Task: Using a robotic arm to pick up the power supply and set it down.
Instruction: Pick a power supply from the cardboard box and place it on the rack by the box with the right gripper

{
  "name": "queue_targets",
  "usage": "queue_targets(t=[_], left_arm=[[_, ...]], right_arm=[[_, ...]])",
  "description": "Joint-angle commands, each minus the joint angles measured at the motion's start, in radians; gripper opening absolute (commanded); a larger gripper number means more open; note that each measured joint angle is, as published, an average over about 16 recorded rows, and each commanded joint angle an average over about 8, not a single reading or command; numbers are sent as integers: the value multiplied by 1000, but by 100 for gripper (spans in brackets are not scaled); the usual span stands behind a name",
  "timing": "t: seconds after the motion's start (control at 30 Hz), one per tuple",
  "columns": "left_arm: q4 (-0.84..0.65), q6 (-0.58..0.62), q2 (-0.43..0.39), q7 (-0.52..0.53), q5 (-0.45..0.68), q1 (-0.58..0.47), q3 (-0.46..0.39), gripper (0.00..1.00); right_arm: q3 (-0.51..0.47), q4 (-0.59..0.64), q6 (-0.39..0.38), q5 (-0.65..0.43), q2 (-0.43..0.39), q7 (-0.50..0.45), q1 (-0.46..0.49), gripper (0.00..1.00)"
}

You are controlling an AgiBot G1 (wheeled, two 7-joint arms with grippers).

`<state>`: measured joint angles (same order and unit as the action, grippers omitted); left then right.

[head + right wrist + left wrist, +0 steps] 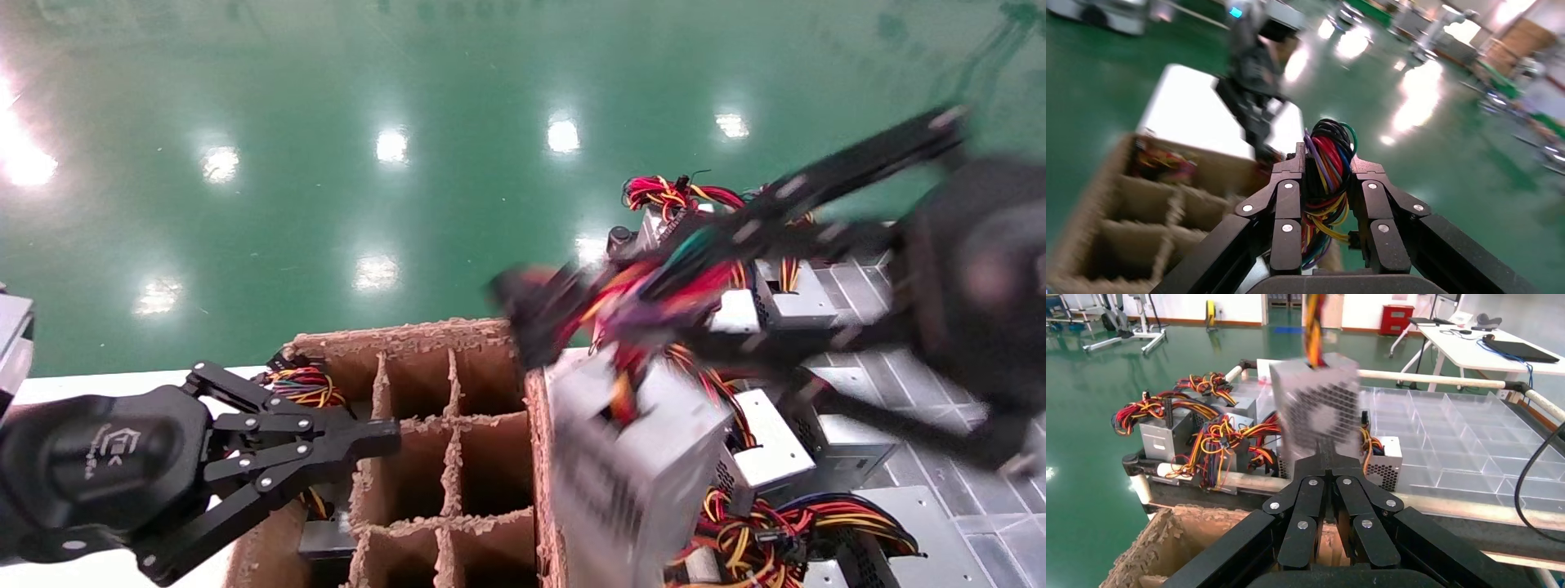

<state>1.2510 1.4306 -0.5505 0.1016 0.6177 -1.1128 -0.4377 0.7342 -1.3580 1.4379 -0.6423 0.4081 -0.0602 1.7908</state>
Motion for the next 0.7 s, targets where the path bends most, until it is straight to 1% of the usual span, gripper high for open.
queue_targets(t=[0.03, 0.2, 0.4, 0.7], left_arm=[[0, 0, 0, 0, 0, 0, 0, 0], [0, 0, 0, 0, 0, 0, 0, 0], [0, 0, 0, 0, 0, 0, 0, 0], [0, 0, 0, 0, 0, 0, 0, 0]], right_arm=[[-10, 0, -2, -13, -32, -10, 20, 0], [-36, 4, -18, -80, -108, -22, 74, 0], [-59, 13, -54, -167, -163, -34, 129, 0], [-65, 20, -124, -304, -262, -65, 154, 0]])
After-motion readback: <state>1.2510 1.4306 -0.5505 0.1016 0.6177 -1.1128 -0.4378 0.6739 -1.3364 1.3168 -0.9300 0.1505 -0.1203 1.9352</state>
